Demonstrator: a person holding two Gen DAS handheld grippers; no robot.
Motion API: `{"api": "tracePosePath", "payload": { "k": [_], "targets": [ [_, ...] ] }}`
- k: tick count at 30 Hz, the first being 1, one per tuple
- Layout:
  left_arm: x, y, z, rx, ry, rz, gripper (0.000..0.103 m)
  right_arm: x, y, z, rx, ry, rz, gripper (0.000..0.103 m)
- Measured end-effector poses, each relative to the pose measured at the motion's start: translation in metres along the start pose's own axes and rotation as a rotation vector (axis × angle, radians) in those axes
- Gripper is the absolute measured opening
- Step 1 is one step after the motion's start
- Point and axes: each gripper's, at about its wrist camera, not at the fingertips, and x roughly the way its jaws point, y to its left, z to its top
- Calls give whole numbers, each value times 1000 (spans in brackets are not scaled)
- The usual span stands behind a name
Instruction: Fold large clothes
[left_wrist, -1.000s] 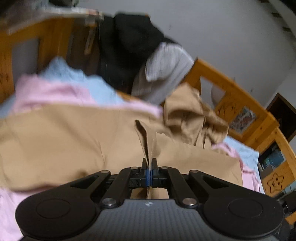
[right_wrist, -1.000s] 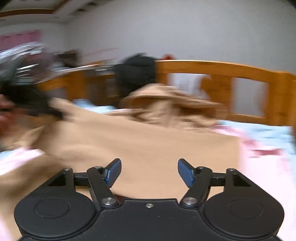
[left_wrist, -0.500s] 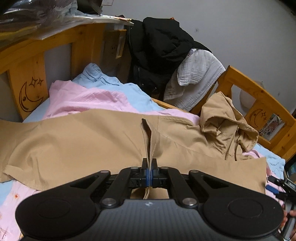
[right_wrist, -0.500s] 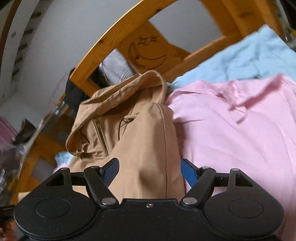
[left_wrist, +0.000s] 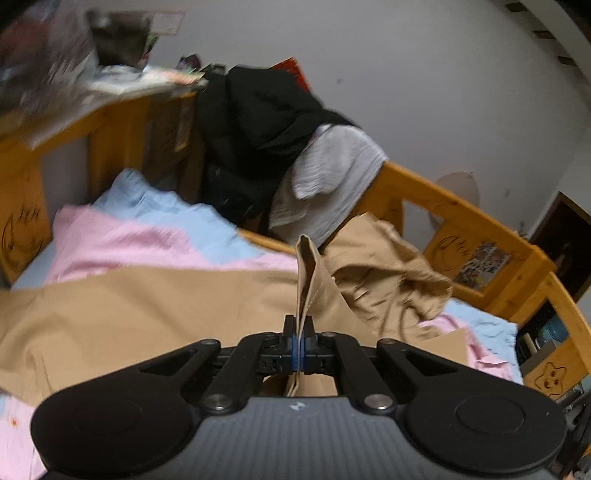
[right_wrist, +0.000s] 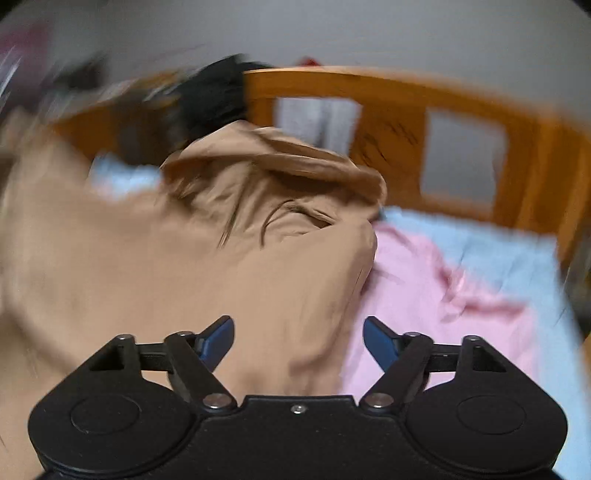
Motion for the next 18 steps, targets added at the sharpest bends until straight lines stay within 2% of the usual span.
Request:
{"api": "tracePosePath", "payload": {
  "k": [1,4,7,10,12,15,18],
  "targets": [
    [-4,-8,5,10,-8,-8,0,-9,12,-10,-116,-14,1,80],
    [-15,-31,18,37,-38,-44,0,-20,41,-33,-361,-26,5,81],
    [-28,-58,28,70,-81,-86,0,-7,62,-43,-500,-29,-59,72],
    [-37,-83,33,95,-113,-138,0,3,60,-34,-453,-81,-194,49],
    [-41,-98,33,115,-126,-172,0,-1,45,-25,-357,-123,-265,16],
    [-39,-116,27,141,-131,-223,0,-15,13,-18,-218,-167,-346,6],
    [-24,-127,11,159,-104,-246,0,-24,-17,-28,-125,-153,-408,4]
  ]
}}
